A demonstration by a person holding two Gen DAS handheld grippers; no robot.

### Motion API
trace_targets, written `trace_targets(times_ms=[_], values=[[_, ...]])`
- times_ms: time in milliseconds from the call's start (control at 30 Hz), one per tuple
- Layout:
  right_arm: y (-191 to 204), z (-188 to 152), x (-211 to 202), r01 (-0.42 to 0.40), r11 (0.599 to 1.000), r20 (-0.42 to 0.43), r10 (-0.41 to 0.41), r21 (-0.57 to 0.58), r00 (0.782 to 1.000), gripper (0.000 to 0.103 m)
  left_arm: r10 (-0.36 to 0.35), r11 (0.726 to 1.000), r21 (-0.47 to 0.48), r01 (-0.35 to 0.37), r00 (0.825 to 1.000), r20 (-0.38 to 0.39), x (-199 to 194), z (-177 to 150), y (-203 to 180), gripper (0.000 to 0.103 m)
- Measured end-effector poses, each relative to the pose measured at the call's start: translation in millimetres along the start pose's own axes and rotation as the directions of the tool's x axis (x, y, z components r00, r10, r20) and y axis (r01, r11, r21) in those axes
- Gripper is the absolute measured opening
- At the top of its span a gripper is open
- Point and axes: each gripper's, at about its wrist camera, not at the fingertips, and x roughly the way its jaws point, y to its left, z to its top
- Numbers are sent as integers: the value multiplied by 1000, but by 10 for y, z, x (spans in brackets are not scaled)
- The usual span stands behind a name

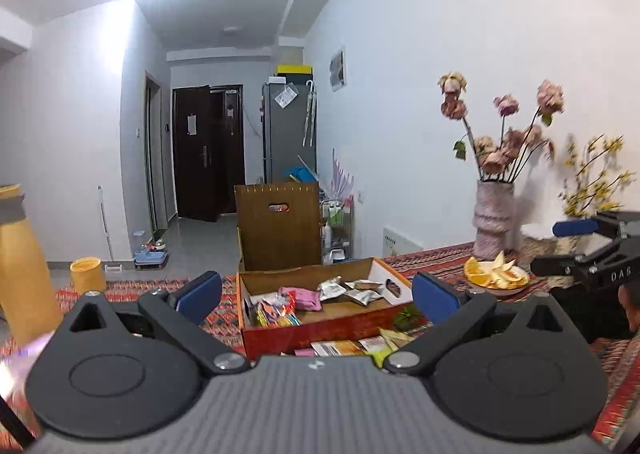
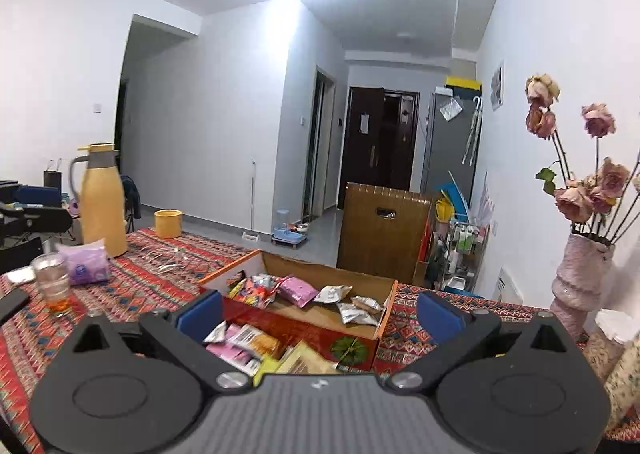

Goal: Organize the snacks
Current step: 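Move both tools back over the remaining snacks on the table, then grasp a biscuit packet with the left tool while the right tool grasps a white sachet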

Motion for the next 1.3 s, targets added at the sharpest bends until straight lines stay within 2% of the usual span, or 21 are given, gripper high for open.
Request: trace_targets(times_ms=[167, 300, 500, 733, 867, 1000, 1300], values=[[220, -314, -336, -1, 1000, -15, 1, -20, 1000, 103, -13, 996, -85, 10, 999, -44, -370, -395, 8, 103], [416, -614, -462, 13, 1000, -48, -14, -15, 999, 103, 10, 991, -128, -24, 994, -113, -506, -678, 30, 103], [543, -1164, -520, -20, 993, -112, 33, 115, 993, 103, 29, 988, -144, -63, 974, -225, -537, -1077, 56, 103], [747, -1606, -467, 0, 994, -217, 25, 112, 976, 103, 44, 980, -171, -106, 942, -333, -312, -1349, 153, 103], [803, -1691, -402, 19, 994, -233, 5, 104, 973, 103, 48, 977, -175, -119, 931, -362, -191, -1425, 217, 103], [841, -1635, -299, 15, 996, -227, 6, 91, 974, 103, 56, 974, -182, -134, 924, -379, -79, -1461, 292, 103], [1058, -1392, 231, -92, 991, -217, 112, 102, 970, 96, 64, 974, -173, -144, 914, -402, 342, -1449, 506, 103]])
